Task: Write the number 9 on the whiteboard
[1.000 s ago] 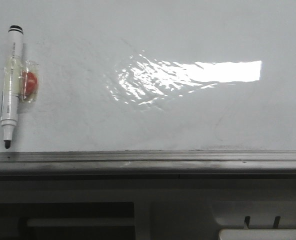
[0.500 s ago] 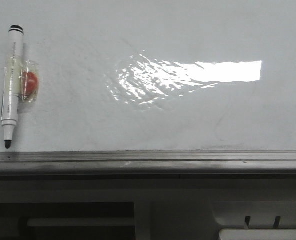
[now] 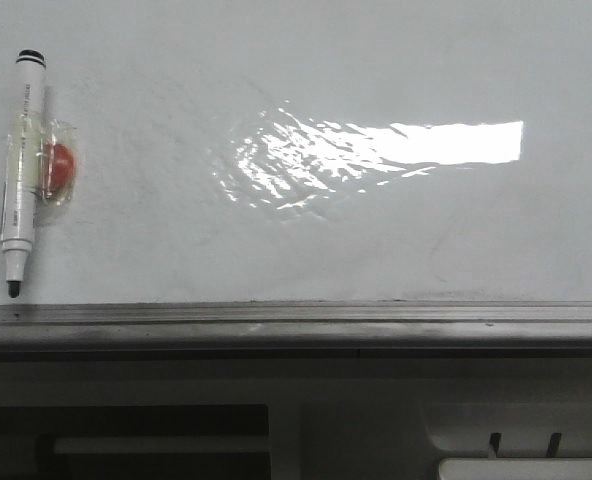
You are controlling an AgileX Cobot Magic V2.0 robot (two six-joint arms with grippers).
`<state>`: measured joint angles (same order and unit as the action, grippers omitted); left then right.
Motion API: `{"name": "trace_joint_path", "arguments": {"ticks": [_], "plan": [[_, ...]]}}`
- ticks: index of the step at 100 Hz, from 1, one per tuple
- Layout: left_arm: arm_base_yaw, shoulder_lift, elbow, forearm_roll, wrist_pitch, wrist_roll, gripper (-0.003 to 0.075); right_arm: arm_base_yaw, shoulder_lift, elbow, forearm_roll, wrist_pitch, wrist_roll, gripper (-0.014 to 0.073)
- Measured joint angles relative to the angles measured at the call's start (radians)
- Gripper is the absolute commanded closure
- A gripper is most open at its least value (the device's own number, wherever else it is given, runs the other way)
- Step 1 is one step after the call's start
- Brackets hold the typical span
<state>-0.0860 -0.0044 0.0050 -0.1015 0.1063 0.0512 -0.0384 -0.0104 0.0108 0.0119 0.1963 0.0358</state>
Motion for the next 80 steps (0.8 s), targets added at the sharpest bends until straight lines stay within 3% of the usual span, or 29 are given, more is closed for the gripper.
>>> {"name": "trace_joint_path", "arguments": {"ticks": [53,80], "plan": [[0.0,0.0,0.0,0.004,0.033,0.005,0.0741,0.0,0.0,0.0,0.016,-0.023,0.0,0.0663],[0.0,0.0,0.0,-0.041,0.033,0.008,0.0741,0.0,0.0,0.0,0.091,-0.021,0.0,0.0663]]}}
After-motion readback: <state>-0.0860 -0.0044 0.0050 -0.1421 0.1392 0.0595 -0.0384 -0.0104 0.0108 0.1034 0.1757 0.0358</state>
